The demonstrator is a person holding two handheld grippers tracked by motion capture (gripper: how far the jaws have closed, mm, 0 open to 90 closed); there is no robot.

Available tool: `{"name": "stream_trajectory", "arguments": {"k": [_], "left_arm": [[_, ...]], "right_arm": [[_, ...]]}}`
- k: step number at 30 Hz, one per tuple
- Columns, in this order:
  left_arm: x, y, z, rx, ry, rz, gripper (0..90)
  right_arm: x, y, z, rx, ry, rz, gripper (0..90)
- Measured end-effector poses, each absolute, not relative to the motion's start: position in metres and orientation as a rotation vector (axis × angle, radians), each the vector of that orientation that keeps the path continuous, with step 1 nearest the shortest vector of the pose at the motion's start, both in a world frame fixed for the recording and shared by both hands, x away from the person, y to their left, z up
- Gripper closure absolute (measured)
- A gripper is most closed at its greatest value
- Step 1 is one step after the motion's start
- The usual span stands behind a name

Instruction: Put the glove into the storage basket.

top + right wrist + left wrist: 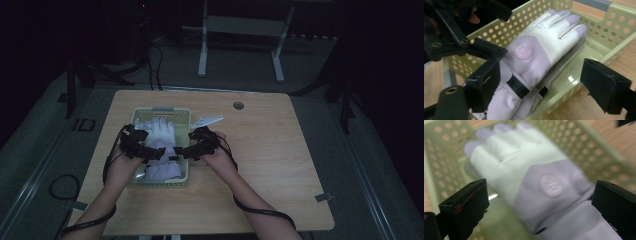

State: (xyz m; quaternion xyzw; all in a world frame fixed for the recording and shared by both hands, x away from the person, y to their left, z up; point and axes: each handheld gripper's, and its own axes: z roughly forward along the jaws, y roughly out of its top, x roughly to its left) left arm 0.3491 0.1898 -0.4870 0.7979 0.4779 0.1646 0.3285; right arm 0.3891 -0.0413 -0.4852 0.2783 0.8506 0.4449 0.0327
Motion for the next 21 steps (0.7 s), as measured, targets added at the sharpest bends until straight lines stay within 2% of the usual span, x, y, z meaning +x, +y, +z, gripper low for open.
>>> {"name": "stream_trajectory", "arguments": {"k": [15,21], "left_arm": [[0.330,0.148,-0.473,2.037,1.098,0.347,1.4],[0.322,0.127,-0.469,2.047,1.021,0.352,1.4]], "right_arm": [[0.389,-0.071,-0.486,0.844,2.622,1.357,15.0],[0.388,-0.087,-0.485,0.832,2.613,1.327,15.0]]}}
